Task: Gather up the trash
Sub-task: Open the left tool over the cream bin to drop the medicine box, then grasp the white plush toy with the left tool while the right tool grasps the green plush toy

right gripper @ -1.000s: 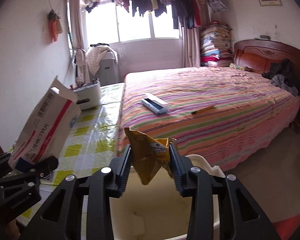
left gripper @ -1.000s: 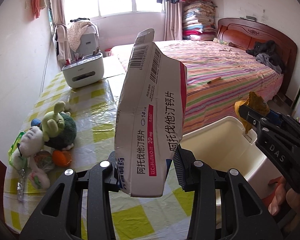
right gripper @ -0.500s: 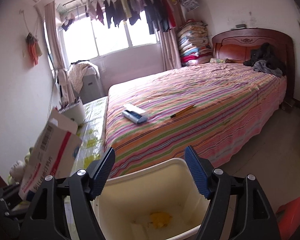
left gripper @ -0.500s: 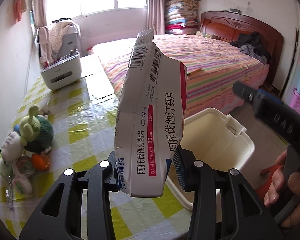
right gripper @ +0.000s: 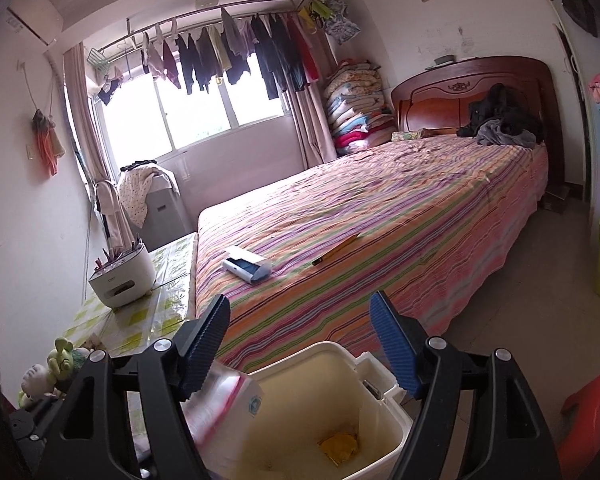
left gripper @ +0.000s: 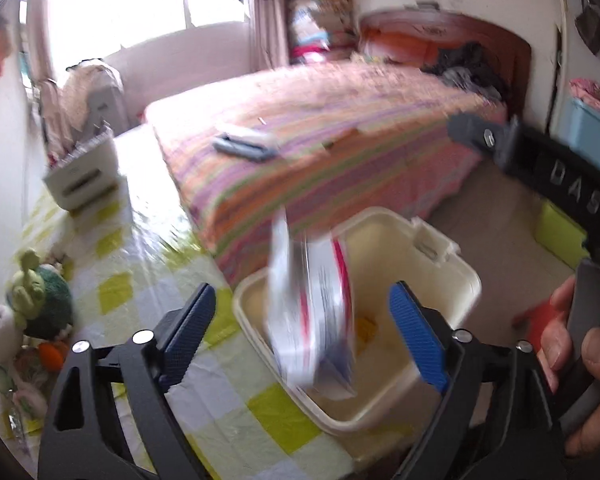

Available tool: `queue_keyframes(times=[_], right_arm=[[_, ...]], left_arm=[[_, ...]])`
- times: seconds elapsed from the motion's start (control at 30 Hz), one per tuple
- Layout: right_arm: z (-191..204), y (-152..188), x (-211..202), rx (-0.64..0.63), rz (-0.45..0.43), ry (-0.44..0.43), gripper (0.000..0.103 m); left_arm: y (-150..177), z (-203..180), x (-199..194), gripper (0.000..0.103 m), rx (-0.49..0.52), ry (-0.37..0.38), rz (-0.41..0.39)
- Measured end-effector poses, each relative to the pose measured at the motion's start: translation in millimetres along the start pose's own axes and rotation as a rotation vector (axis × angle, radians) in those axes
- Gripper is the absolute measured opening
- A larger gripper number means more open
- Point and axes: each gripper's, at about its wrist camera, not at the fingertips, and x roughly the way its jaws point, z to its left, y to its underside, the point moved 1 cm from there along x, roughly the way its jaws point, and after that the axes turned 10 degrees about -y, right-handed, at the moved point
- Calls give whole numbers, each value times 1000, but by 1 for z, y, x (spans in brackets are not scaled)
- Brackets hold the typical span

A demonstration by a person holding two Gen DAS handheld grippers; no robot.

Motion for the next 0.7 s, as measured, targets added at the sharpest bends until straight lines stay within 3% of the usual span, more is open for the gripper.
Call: queue_keyframes(times=[0.33,0.7], right_arm=[[15,2,7,-14,12,-46,71],[74,24,29,-65,85,-165,75]], left_arm=[[-3,43,-10,90,-66,-153,-23],[-1,138,-22,92,-220,-311,2]])
